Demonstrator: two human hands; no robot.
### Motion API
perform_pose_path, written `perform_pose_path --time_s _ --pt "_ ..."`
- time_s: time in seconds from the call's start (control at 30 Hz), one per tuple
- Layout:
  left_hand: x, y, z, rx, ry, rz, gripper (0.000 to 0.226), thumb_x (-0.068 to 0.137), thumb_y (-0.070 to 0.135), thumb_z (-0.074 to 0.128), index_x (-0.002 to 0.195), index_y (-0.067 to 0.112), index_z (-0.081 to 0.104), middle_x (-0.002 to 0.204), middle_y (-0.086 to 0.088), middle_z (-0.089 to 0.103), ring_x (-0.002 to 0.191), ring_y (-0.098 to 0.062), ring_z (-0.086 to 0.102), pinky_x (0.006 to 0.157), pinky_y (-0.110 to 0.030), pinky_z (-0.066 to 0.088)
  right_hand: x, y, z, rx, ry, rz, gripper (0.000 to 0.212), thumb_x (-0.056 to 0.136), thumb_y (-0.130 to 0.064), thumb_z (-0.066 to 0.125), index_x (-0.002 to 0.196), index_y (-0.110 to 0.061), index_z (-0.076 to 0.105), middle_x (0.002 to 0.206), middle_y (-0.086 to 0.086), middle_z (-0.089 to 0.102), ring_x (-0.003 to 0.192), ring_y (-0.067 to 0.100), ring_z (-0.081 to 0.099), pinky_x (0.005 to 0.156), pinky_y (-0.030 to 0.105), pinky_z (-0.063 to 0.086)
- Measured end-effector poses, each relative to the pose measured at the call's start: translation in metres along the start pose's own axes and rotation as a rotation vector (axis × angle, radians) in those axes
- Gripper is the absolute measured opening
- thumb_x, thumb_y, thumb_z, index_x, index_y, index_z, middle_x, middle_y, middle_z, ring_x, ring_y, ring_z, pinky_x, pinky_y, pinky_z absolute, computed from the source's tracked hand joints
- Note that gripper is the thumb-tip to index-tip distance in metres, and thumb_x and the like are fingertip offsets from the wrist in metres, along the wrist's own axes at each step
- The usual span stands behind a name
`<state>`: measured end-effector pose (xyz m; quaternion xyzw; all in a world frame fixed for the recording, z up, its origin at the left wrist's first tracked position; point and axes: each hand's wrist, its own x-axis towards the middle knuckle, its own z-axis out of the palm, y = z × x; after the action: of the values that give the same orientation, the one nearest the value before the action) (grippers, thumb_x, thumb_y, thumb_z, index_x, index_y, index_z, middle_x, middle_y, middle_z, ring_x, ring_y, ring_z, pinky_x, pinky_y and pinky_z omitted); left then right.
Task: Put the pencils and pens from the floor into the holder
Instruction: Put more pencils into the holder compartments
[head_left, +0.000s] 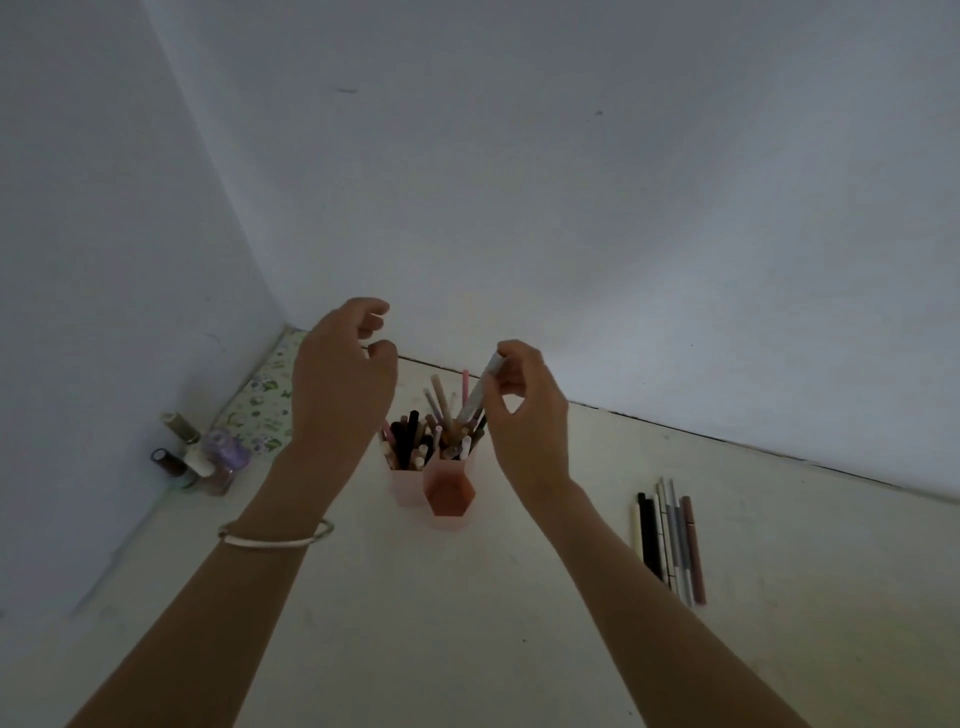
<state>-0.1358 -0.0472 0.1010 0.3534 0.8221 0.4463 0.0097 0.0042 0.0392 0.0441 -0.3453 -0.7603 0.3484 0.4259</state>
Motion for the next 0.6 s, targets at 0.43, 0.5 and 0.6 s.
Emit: perform_pose_path --time_s 0.43,0.5,0.6 --pt "-0.042 0.076 0.035 -0.160 -0.029 0.197 0.027 0.085 0.002 0.057 0.108 0.013 0.064 0.096 0.006 0.065 0.080 -0.007 0.060 0.074 -0.017 0.051 -0.003 0.035 -0.043 -0.386 0.077 -0.156 0.029 0.086 -0.019 0.051 0.109 -0.014 0.068 0.116 0.004 0.060 0.103 0.016 0.054 0.093 0.025 0.036" --pt "-0.066 0.093 0.068 -0.144 -0.189 0.199 0.018 0.084 0.007 0.060 0.100 0.014 0.064 0.088 0.007 0.064 0.075 -0.005 0.059 0.069 -0.014 0.048 0.004 0.041 -0.085 -0.314 0.273 -0.102 0.028 0.084 -0.011 0.051 0.107 -0.012 0.066 0.111 0.002 0.061 0.099 0.016 0.054 0.087 0.035 0.046" --pt "-0.111 0.089 0.135 -0.026 -0.589 -0.032 0.014 0.084 0.018 0.059 0.096 0.017 0.066 0.085 0.007 0.066 0.078 -0.009 0.064 0.069 -0.017 0.049 0.008 0.049 -0.142 -0.266 0.448 0.026 0.029 0.081 -0.004 0.049 0.102 -0.013 0.066 0.107 -0.002 0.060 0.090 0.019 0.056 0.081 0.036 0.049"
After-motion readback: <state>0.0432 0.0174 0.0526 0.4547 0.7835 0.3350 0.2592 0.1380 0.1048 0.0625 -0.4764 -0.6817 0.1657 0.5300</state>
